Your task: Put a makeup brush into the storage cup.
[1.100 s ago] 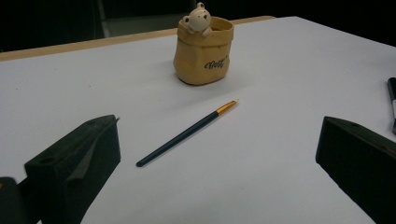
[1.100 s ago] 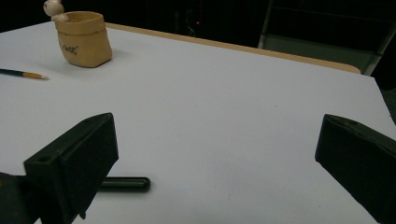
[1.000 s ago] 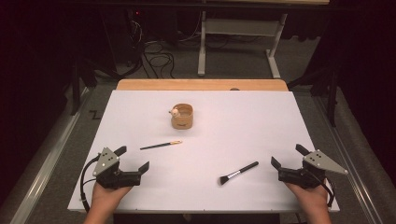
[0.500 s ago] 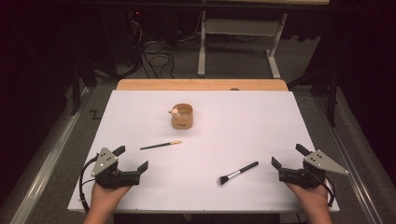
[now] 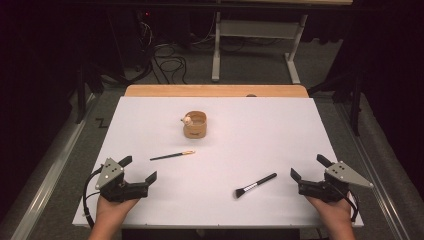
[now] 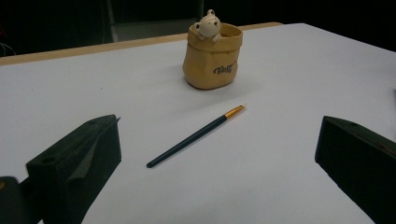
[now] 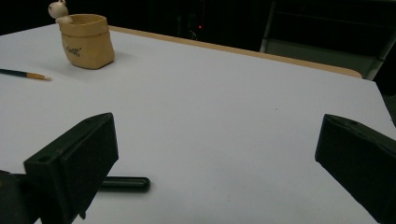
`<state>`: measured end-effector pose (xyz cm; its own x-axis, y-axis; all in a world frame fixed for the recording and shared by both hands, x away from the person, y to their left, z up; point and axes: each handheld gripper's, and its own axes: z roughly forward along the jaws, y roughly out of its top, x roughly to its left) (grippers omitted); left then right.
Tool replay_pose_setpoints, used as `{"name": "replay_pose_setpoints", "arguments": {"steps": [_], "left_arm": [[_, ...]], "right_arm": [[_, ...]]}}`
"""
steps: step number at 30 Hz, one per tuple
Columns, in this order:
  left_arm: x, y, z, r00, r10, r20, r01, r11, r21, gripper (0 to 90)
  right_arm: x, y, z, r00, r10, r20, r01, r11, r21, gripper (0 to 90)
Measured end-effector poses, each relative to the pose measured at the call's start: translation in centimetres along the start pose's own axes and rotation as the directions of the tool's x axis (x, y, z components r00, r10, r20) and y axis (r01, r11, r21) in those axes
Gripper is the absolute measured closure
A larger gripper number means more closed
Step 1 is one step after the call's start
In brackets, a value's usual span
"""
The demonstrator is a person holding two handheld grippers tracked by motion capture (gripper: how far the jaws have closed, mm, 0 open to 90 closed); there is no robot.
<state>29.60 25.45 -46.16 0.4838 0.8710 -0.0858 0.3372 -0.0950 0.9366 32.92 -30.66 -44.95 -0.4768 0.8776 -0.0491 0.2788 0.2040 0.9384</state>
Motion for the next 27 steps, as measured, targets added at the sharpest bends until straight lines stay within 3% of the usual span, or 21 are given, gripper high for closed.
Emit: {"name": "replay_pose_setpoints", "arguments": {"steps": [12,27], "left_arm": [[0.7,-0.2,-0.2,0.9997,-0.021,-0.012,0.021,0.9998,0.003,2.5],[1.8,-0.6,-0.1,0.9989,-0.016,-0.044,0.018,0.9986,0.050,3.0]], "right_arm": [[0.1,-0.1,0.2,0.9999,-0.007,-0.008,0.007,1.000,0.010,0.2],[0.4,-0.4,0.7,0.9994,-0.023,-0.026,0.024,0.999,0.035,0.2]]}}
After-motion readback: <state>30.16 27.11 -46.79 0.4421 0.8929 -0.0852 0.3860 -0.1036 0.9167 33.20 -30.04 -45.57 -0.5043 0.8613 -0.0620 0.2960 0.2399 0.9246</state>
